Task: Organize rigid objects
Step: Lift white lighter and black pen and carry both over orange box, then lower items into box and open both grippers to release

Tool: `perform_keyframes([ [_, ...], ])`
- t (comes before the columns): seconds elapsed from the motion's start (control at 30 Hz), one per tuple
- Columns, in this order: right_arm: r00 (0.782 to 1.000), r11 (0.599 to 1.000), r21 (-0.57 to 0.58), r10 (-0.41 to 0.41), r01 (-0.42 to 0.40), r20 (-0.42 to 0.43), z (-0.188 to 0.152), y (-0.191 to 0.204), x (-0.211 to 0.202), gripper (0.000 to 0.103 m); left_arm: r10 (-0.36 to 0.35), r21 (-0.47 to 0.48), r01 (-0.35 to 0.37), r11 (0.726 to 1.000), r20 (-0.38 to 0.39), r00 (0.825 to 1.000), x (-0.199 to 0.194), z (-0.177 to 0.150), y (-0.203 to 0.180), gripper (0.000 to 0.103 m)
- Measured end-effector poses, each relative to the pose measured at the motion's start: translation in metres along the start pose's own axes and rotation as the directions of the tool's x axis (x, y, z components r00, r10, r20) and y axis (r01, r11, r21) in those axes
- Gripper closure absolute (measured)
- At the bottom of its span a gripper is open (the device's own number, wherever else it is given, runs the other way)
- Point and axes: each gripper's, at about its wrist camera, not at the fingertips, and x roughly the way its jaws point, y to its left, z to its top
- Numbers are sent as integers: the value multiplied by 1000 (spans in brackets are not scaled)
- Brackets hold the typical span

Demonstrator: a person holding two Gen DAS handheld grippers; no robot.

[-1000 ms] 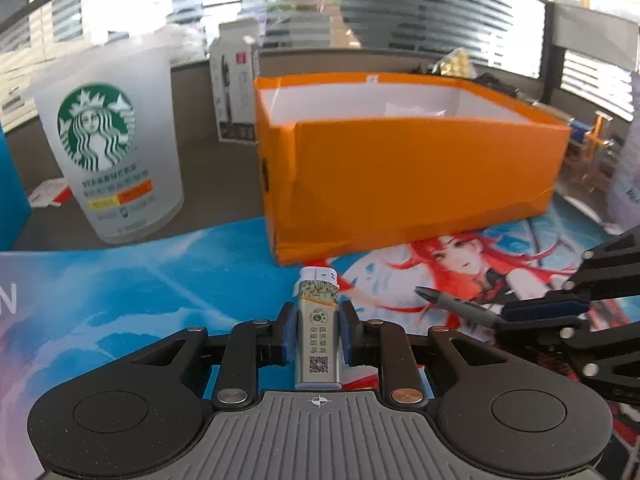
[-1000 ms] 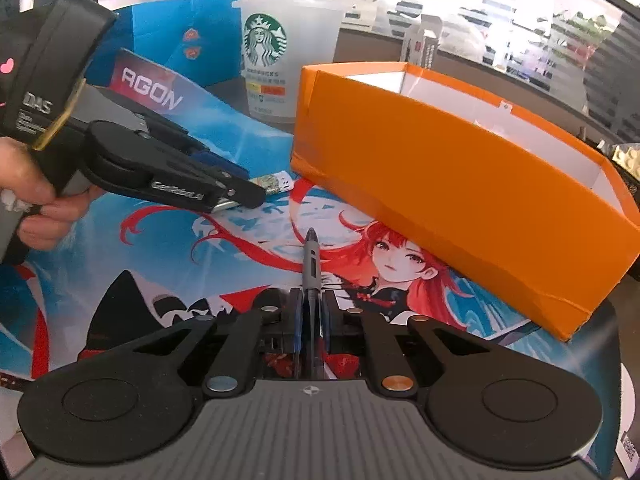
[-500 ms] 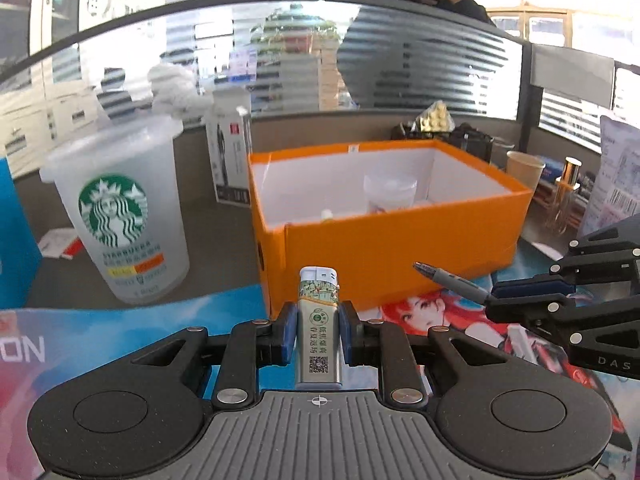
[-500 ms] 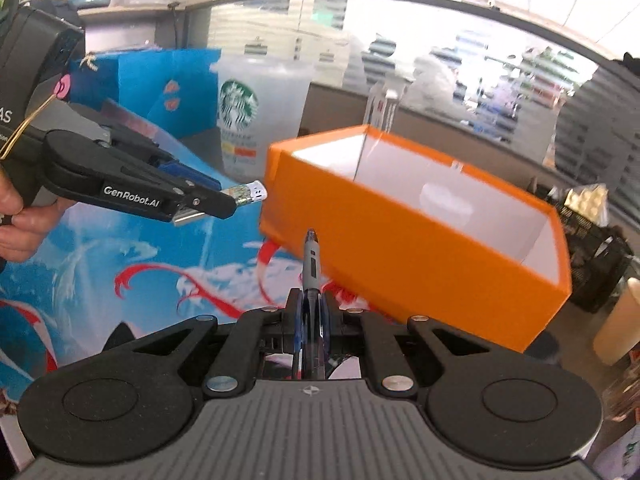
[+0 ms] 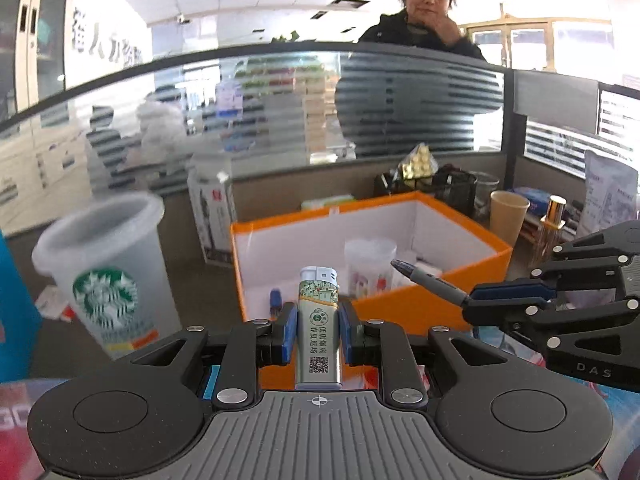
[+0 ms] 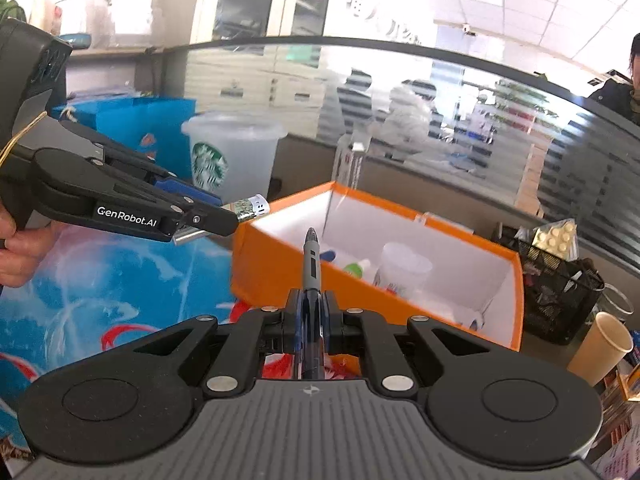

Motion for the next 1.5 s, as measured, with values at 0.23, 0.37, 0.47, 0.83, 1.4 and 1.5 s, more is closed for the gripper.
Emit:
perform_keyframes([
  [0.23, 998, 997, 65, -49, 46, 45, 16, -30, 6, 94, 2, 18, -3, 1000, 33, 999, 15, 30, 1, 83],
  [0.37, 995, 991, 113, -78, 71, 59, 25, -51, 17, 94, 0, -2, 0, 1000, 33, 999, 35, 46, 7, 83],
  [0.47, 993, 985, 152, -97, 87, 63, 29, -69, 26, 94, -4, -20, 4, 1000, 15, 1000, 55, 54, 11, 83],
  [0.83, 992, 966, 224, -126, 129, -29, 14, -114, 86, 94, -2, -77, -8, 997, -129, 992, 136, 36, 25, 83],
  [1.4, 977, 925, 328, -211, 191, 27, 1, -101, 78, 59, 59, -81, -58, 995, 2, 998, 92, 20, 23, 11],
  [1.5, 968, 901, 395, -233, 178, 95, 3, -91, 63, 52, 90, -93, -85, 992, 57, 994, 70, 18, 22, 0],
])
